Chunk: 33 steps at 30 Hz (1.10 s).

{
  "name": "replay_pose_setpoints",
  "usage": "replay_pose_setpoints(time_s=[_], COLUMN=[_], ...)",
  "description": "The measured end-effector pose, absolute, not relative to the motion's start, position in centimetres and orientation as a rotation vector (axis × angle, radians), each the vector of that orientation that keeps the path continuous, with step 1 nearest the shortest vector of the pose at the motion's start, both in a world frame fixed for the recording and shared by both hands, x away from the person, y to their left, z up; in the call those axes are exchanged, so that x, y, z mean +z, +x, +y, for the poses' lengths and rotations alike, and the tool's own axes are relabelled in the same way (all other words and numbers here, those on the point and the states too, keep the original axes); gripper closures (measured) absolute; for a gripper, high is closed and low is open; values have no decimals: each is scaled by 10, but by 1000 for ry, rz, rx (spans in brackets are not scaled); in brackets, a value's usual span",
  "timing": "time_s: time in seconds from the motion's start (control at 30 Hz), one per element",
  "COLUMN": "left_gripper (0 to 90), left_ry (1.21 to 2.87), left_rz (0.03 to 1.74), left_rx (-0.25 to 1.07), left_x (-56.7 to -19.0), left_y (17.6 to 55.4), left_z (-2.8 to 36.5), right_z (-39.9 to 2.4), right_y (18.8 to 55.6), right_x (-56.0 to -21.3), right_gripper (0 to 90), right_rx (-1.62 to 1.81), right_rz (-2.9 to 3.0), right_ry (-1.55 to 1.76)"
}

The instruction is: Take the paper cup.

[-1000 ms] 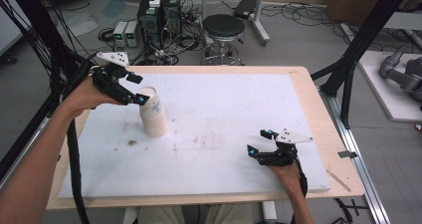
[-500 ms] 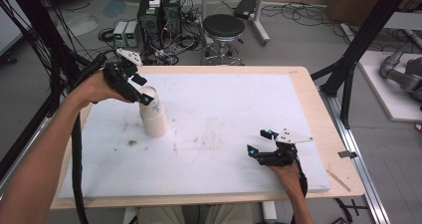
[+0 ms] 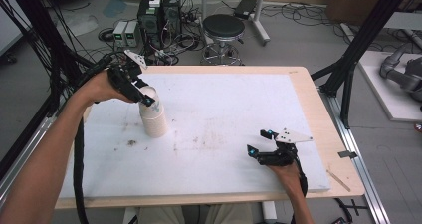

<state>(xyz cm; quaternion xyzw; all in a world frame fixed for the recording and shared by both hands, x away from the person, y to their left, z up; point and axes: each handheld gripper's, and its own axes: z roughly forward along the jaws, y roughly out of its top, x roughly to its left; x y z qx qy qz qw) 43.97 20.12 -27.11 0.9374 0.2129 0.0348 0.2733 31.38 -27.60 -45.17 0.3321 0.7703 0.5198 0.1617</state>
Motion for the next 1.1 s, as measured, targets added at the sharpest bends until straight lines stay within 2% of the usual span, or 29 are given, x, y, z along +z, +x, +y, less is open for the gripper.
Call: replay_pose_setpoints(time_s=[0.67, 1.1], left_gripper=[366, 374], left_ry=[2490, 2429], left_rz=[574, 558], left_rx=[120, 200], left_x=[-261, -214], left_y=[436, 430], left_z=[208, 210], right_z=[-275, -275], right_y=[314, 314], right_x=[-452, -452], right_gripper=[171, 171], right_rx=[1474, 1471], right_rz=[2204, 2201], right_ry=[950, 945])
